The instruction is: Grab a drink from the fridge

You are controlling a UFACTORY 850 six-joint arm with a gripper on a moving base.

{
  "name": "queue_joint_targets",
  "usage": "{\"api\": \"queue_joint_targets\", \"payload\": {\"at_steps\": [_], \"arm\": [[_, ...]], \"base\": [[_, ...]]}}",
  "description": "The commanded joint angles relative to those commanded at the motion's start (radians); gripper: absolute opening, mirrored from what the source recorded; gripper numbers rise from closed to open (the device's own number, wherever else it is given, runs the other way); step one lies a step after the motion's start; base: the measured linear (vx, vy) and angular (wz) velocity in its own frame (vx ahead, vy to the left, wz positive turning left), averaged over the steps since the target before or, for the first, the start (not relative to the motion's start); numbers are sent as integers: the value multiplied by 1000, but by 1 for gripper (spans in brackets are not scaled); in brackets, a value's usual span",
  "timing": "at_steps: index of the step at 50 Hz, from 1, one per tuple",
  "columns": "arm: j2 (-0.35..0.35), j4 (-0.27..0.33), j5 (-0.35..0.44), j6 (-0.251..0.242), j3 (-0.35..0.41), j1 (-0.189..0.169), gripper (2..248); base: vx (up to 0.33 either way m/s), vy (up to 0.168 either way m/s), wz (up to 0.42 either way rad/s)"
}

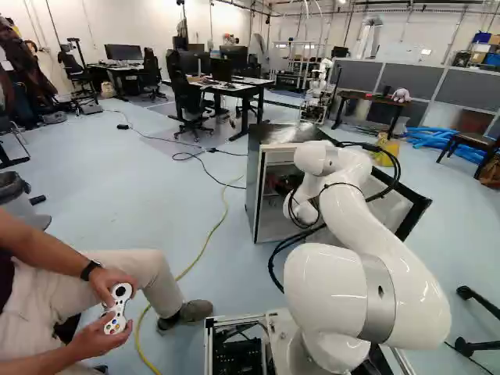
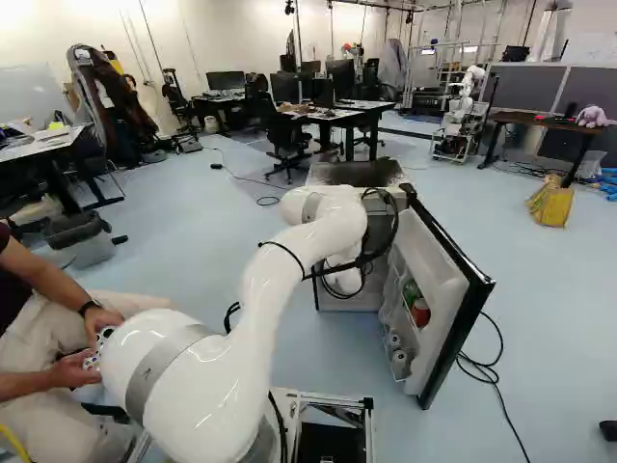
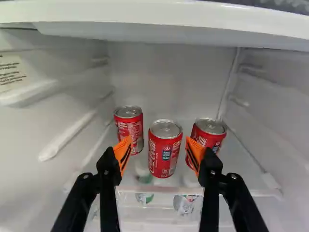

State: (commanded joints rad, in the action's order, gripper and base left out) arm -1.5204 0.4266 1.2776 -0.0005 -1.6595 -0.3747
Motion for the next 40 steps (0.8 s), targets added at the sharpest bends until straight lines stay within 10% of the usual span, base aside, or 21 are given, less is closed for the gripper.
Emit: {"api": "queue_joint_targets", "payload": {"at_steps": [40], "arm": [[-30,0,0,0,-54,5,167]], "base": [[0,0,0]]}}
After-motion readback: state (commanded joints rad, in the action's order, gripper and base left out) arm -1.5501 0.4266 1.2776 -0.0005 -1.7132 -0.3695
